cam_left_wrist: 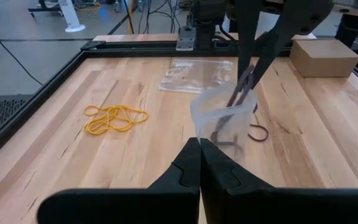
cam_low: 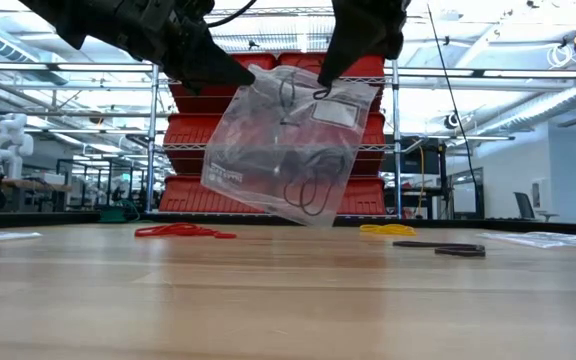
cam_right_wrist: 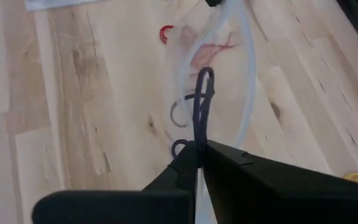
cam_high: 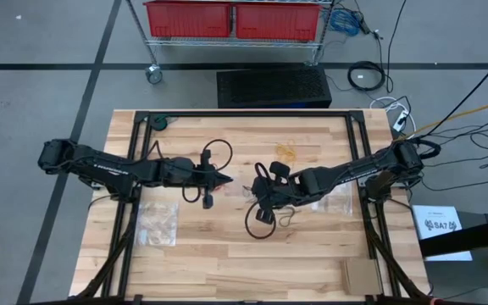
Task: Sort rubber bands
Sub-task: Put the purple rubber band into the top right transparent zip bag
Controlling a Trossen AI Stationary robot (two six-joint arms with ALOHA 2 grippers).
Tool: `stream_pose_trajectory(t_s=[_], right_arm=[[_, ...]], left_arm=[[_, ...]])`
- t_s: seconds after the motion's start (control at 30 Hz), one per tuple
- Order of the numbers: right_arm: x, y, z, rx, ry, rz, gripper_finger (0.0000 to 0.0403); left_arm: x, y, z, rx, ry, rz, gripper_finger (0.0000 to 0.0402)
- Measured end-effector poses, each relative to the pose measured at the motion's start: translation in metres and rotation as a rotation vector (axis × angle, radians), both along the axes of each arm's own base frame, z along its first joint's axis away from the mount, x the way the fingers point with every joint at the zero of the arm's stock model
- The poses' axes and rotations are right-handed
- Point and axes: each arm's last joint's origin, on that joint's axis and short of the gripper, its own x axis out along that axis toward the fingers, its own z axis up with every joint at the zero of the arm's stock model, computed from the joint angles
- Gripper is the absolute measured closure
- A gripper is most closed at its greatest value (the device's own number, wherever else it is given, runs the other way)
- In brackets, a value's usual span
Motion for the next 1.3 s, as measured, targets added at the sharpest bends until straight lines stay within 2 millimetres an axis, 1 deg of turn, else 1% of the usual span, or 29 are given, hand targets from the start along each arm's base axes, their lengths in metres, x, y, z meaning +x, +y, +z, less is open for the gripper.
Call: stream_pose_trajectory(t_s=[0.3, 0.57, 0.7, 0.8, 0.93, 1.03, 1.2, 1.3], right_arm=[[0.003, -0.007, 0.001, 0.010, -0.018, -0.016, 0.0383], [0.006, -0.021, 0.000, 0.146, -0.005, -0.018, 0.0363], [0.008, -0.030, 0.000, 0.204, -0.008, -0.060, 0.0352], [0.009, -0.037, 0.000, 0.228, -0.006, -0.072, 0.0352], [0.009, -0.043, 0.000, 0.277, 0.005, -0.051, 0.0363], [0.006, -0.044, 0.005, 0.307, -0.001, -0.022, 0.0374], [-0.005, -0.045, 0.025, 0.310, -0.057, 0.016, 0.0385], [-0.011, -0.046, 0.034, 0.298, -0.084, 0.031, 0.0389]], left_arm=[[0.000, 0.000, 0.000, 0.000, 0.000, 0.000, 0.0401], [0.000, 0.000, 0.000, -0.002, -0.002, -0.008, 0.0401], [0.002, -0.001, -0.001, -0.003, -0.001, -0.014, 0.0401], [0.004, -0.003, -0.002, -0.007, -0.011, -0.033, 0.0401], [0.006, -0.004, -0.004, 0.005, -0.008, -0.049, 0.0401], [0.006, -0.004, -0.004, 0.008, -0.009, -0.050, 0.0401], [0.006, -0.004, -0.004, 0.008, -0.008, -0.050, 0.0401], [0.006, -0.004, -0.004, 0.009, -0.008, -0.050, 0.0401]])
